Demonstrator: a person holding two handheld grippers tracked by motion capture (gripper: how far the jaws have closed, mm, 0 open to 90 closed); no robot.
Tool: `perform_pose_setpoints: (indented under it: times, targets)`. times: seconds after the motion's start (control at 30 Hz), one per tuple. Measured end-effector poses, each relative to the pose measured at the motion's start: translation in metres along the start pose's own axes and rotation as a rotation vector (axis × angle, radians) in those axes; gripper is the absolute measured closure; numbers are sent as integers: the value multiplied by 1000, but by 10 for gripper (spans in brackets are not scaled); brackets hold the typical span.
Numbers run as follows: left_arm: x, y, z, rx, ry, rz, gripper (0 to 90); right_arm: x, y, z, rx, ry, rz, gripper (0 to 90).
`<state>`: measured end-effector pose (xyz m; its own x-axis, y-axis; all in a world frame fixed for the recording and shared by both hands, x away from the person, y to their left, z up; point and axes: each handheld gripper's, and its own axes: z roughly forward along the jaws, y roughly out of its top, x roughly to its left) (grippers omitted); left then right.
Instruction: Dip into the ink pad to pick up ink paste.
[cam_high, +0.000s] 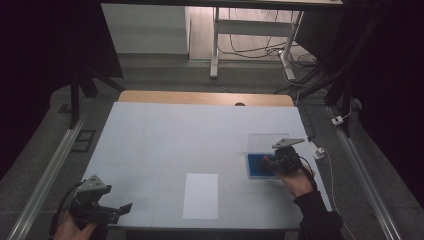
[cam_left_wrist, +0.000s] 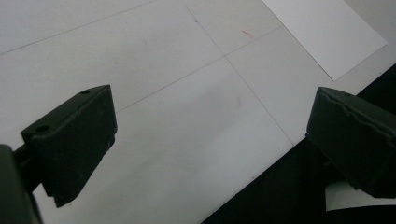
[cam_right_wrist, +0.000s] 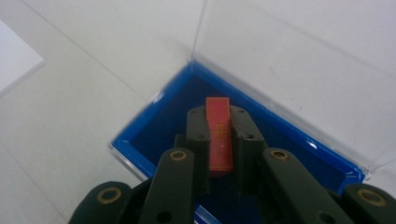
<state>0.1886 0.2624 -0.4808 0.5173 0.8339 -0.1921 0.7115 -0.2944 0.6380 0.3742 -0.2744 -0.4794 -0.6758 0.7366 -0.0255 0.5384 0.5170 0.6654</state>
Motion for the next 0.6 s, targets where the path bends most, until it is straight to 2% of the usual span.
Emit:
perform_pose_setpoints:
  times: [0.17,0.27,0.37,0.6]
  targets:
    - [0,0,0,-3,-4,-2,22,-1,3,-10,-41,-11,25,797]
    - [0,0,0,-3,-4,-2,22,-3,3,-14,-44,-23,29,797]
    - [0,0,0,-2,-3,1,22,-6,2,-15,-31,-49,32,797]
    - [0,0,-1,-5,-11,3,20,-12,-2,-16,-17,-64,51,797]
